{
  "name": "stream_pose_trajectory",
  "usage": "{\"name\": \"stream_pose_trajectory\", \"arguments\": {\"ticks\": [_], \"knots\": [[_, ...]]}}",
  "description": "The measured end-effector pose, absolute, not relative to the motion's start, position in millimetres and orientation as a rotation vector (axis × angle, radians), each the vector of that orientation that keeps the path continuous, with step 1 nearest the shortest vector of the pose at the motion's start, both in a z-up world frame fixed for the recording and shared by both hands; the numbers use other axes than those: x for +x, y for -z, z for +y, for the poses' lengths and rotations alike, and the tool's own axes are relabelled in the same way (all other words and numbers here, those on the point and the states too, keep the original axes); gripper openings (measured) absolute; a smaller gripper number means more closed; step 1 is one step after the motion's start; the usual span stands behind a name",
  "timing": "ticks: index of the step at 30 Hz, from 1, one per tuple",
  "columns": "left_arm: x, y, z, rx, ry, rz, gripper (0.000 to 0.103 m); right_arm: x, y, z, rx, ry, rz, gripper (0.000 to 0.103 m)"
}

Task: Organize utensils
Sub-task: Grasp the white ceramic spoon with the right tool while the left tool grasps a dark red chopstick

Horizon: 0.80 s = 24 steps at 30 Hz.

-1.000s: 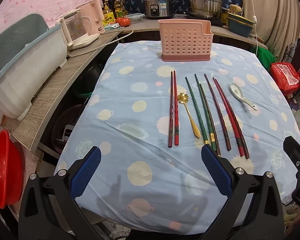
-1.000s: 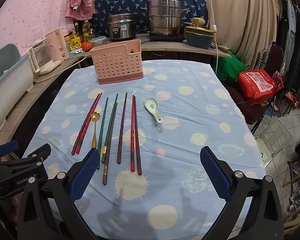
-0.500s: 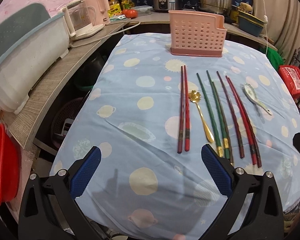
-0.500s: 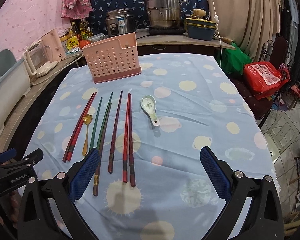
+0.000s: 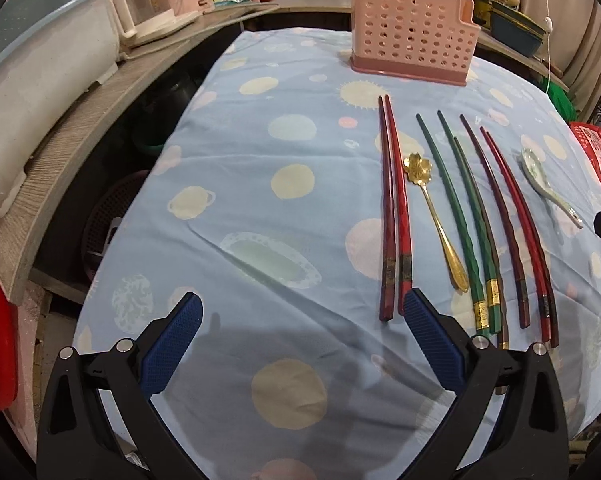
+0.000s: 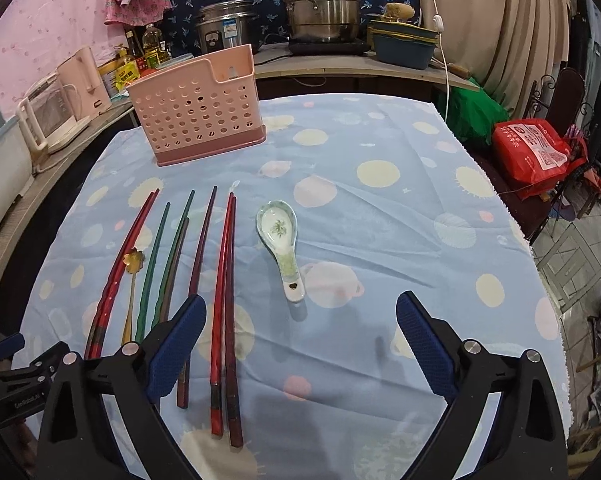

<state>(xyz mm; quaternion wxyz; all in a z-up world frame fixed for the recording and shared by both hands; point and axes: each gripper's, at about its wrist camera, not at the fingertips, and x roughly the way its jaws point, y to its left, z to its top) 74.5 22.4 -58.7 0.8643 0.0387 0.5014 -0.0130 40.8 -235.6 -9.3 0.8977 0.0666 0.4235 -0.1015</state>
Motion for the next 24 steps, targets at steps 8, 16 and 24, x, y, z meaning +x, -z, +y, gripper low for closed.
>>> {"name": "stream_pose_trajectory", "arguments": {"ticks": [8, 16, 24], "knots": [[86.8, 76.2, 20.2, 0.117, 0.022, 1.078, 0.096, 50.3, 19.5, -232.9, 0.126, 0.213, 0.902, 0.092], [95.6, 87.8, 14.7, 0.125, 0.050, 1.097, 0.094, 57.0, 25.0, -230.3, 0.124, 0.207, 0.917, 0.092], [100.3, 85.1, 12.3, 0.085, 0.122, 1.087, 0.069, 66.7, 25.8, -231.9, 0.116, 0.207, 0.922, 0.083]]}}
